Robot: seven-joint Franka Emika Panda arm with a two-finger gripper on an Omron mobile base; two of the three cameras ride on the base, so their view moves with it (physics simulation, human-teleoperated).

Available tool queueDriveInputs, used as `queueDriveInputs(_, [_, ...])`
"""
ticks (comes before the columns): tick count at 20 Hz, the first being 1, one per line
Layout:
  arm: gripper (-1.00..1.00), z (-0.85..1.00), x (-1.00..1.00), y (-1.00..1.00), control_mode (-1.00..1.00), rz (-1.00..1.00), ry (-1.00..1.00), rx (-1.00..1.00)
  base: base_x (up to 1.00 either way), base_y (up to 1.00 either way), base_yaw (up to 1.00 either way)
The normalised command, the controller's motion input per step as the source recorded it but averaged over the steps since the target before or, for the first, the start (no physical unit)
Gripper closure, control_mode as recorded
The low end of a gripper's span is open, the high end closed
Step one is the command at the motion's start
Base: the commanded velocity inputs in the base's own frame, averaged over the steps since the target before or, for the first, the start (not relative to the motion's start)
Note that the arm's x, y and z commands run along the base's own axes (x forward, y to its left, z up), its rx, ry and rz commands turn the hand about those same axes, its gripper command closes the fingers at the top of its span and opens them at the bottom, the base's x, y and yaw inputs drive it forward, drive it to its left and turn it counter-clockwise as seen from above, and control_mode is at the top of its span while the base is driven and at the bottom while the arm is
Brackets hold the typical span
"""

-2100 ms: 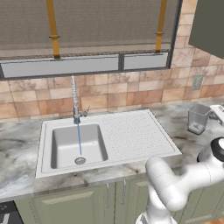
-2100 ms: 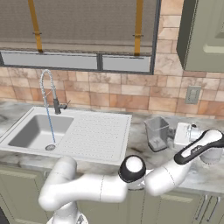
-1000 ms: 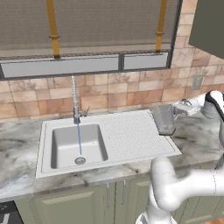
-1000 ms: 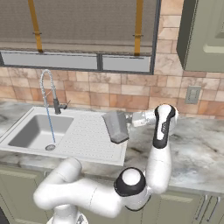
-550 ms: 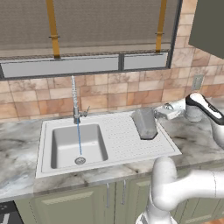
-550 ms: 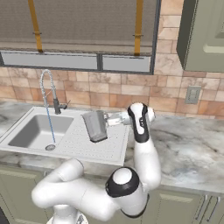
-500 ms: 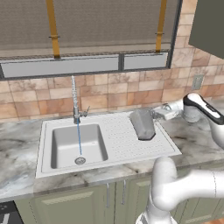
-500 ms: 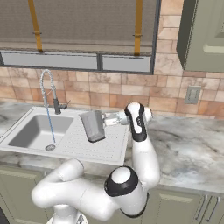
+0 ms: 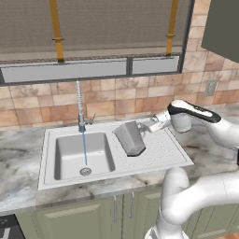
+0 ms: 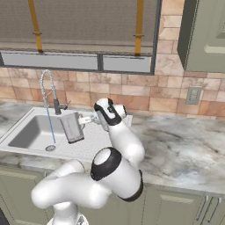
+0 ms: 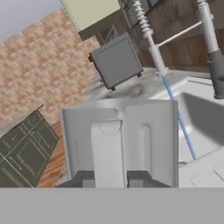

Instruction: Turn on the sink faucet and place the jug under the water for a few seconds to fill it up.

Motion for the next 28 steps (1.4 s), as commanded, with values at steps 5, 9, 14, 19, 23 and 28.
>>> queueDriveInputs(5, [1.00, 0.00, 0.02, 1.00, -1.00, -0.03, 0.01, -0.10, 0.00, 0.00, 0.00])
queueDriveInputs(9, [1.00, 0.00, 0.13, 1.00, -1.00, -0.10, 0.00, -0.08, 0.00, 0.00, 0.00])
queueDriveInputs(14, [1.00, -0.16, 0.19, 0.88, -1.00, -0.07, 0.00, -0.02, 0.00, 0.00, 0.00])
queueDriveInputs(19, [1.00, -0.32, 0.38, 0.11, -1.00, 0.00, -0.02, 0.00, 0.00, 0.00, 0.00])
queueDriveInputs(23, [1.00, -0.23, 0.46, 0.07, -1.00, 0.00, -0.02, 0.00, 0.00, 0.00, 0.00])
queueDriveInputs(28, [1.00, -0.07, 0.36, 0.41, -1.00, 0.00, -0.05, 0.00, 0.00, 0.00, 0.00])
